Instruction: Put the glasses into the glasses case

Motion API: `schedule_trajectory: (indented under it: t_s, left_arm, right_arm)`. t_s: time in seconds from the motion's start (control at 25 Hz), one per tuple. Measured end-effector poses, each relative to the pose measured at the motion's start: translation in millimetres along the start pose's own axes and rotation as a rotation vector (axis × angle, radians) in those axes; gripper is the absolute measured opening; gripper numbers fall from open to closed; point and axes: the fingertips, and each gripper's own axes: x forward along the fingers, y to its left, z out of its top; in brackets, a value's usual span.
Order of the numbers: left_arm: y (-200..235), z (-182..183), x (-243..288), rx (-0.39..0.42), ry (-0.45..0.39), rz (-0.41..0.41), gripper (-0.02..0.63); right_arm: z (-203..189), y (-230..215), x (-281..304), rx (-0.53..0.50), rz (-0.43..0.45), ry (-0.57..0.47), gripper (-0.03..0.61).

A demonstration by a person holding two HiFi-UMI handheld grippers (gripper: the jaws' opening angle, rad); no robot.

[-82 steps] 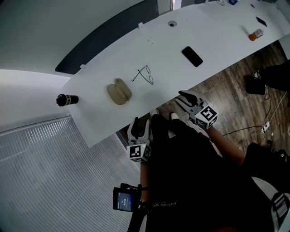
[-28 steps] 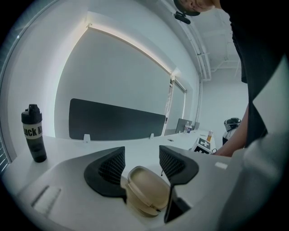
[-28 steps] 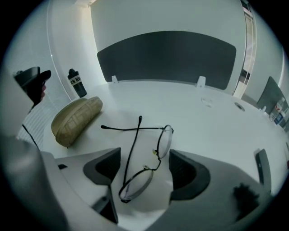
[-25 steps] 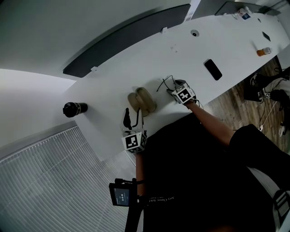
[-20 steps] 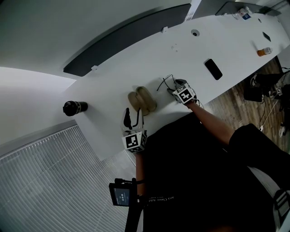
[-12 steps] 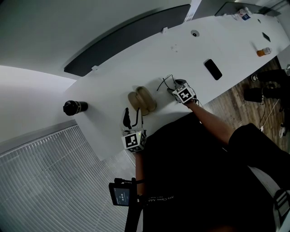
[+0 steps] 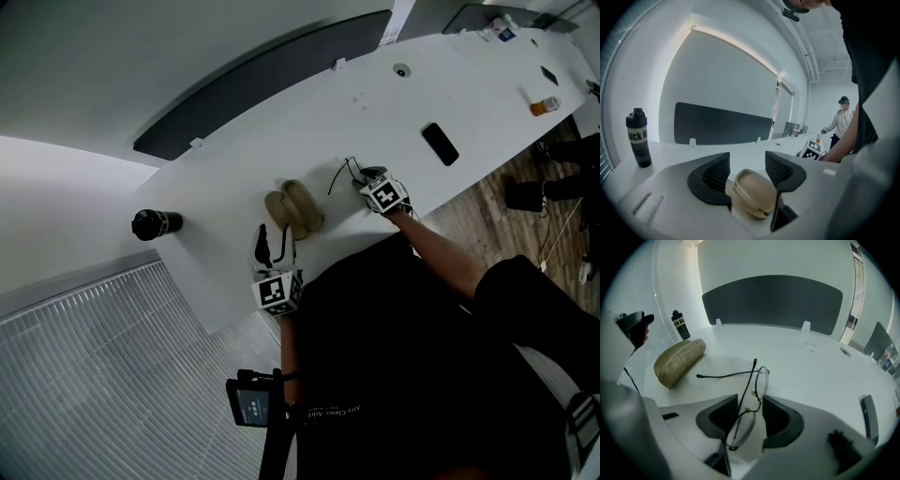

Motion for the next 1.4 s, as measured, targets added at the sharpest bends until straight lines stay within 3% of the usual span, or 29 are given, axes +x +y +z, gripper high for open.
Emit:
schedule_trajectory:
  t_s: [0.2,0.52,0.76,0.88,1.08,1.24,1.32,1.4]
  left_arm:
    - [-2.2,1.2,0.1,0.012,-0.011,-0.01,0.241]
    - [0.3,1.2,-2.1,-0.003,-0.013,0.006,0.241]
    - [-2.1,3.0,-2.1,0.014,-0.022,-0.01,0.241]
    - [-2.1,3.9,-3.4,0.006,-0.028,-0.02,0.241]
    - [2.4,2.4,-3.8,-0.005,-0.034,-0.008,0.241]
    - [1.3,1.4,-3.3,0.002,-0.032,0.0,0.241]
    - [-1.0,1.8,-2.2,0.003,-0.026,-0.016,0.241]
    - [-2.5,2.0,-1.9,0.008,-0.023,-0.026,0.241]
  right_arm:
    - [-2.7,-5.4,-3.2,0.03,0.004,0.0,0.109]
    - [-1.1,-11.6,-3.8,0.098,0.006,-0.009,0.083]
    - [-4.3,-20.2,-2.6,0.308,0.057,-0.038,0.081]
    - [1.3,-25.3,-8.3,0.439,0.091,-0.108,0.081]
    - [39.6,-30.2,-35.3,0.79,0.291,-0.431,0.081]
    - [67.6,-27.6,-63.2,1.116,0.609,-0.69,0.081]
    - [76.7,-20.5,-74.6,1.148,0.699,-0.745,0.081]
    - [80.8,-10.6,-78.7,1.111,0.734,-0.75,0.081]
